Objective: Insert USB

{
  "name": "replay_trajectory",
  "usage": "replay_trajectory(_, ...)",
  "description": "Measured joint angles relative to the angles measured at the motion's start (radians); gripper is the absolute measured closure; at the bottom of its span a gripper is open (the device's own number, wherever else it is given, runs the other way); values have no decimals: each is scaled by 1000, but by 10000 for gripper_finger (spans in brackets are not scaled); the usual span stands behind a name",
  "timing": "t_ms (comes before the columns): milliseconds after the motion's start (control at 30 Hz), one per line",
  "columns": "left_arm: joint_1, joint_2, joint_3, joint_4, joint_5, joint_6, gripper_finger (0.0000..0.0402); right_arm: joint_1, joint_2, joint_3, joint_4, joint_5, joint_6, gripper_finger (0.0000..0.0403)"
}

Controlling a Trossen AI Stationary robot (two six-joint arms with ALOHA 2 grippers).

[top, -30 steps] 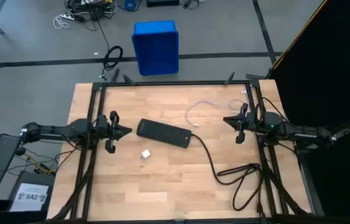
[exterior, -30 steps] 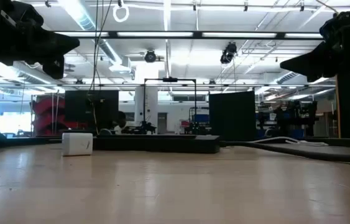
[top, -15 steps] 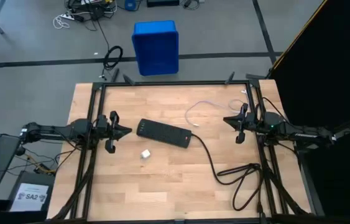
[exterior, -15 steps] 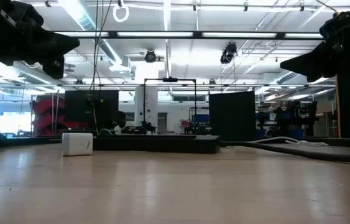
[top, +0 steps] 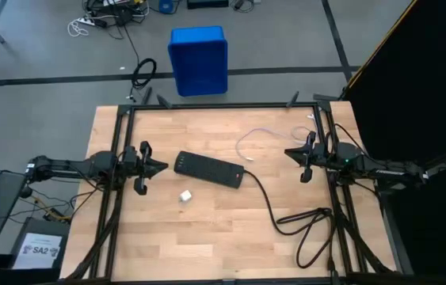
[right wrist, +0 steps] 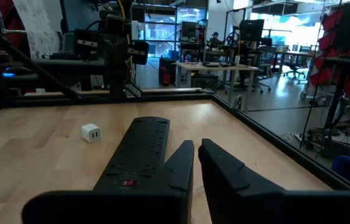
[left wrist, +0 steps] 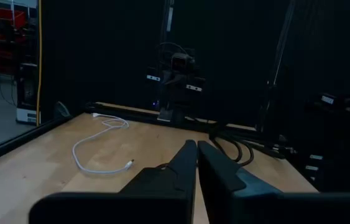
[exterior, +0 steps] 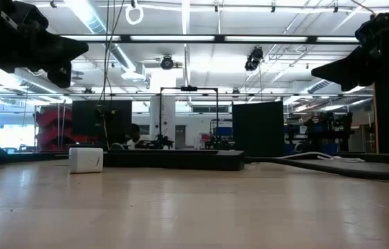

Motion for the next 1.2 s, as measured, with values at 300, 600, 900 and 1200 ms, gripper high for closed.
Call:
replay_trajectory(300, 0, 0, 0, 0, 0, 0, 401, 0, 0, 0, 0, 0, 0, 402)
replay_trajectory(600, 0, 0, 0, 0, 0, 0, 401, 0, 0, 0, 0, 0, 0, 395)
replay_trajectory(900, 0, 0, 0, 0, 0, 0, 401, 0, 0, 0, 0, 0, 0, 401)
replay_trajectory(1200, 0, 0, 0, 0, 0, 0, 401, 0, 0, 0, 0, 0, 0, 396)
